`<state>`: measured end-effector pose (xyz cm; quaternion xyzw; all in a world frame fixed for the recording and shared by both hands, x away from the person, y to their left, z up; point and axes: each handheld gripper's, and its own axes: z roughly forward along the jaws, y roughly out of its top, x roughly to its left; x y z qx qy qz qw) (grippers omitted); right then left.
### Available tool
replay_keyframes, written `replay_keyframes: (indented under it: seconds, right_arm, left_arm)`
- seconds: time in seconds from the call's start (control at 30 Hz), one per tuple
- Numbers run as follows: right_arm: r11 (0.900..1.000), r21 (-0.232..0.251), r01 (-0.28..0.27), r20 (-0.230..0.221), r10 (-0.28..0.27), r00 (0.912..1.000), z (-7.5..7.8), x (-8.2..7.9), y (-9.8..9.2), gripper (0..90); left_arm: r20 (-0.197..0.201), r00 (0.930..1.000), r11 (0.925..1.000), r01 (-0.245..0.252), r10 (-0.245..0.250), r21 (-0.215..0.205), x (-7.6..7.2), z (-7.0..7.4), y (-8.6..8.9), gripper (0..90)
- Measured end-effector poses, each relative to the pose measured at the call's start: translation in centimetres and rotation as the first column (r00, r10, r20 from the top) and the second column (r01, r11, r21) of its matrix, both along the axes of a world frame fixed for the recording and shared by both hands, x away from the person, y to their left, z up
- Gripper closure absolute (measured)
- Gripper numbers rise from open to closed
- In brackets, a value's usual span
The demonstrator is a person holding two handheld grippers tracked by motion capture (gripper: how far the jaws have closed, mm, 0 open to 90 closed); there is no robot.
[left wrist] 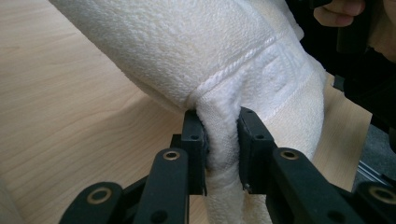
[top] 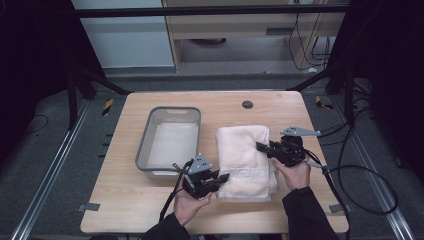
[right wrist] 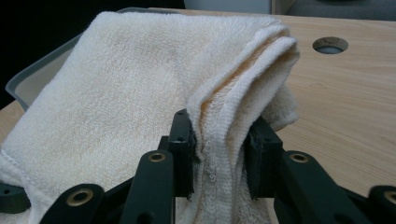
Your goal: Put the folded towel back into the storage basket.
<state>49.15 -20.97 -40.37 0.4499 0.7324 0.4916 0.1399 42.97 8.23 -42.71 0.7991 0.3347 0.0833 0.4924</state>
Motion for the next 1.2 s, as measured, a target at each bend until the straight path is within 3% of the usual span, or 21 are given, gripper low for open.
replay_keyframes:
  seconds: [1.2]
  right_arm:
    - [1.000, 0.029, 0.007, 0.119, -0.010, 0.9928, 4.7, -0.3, 1.5, 67.7]
  left_arm:
    - [0.090, 0.9956, 0.9977, -0.023, 0.028, -0.064, 0.1, 4.0, 2.0, 74.4]
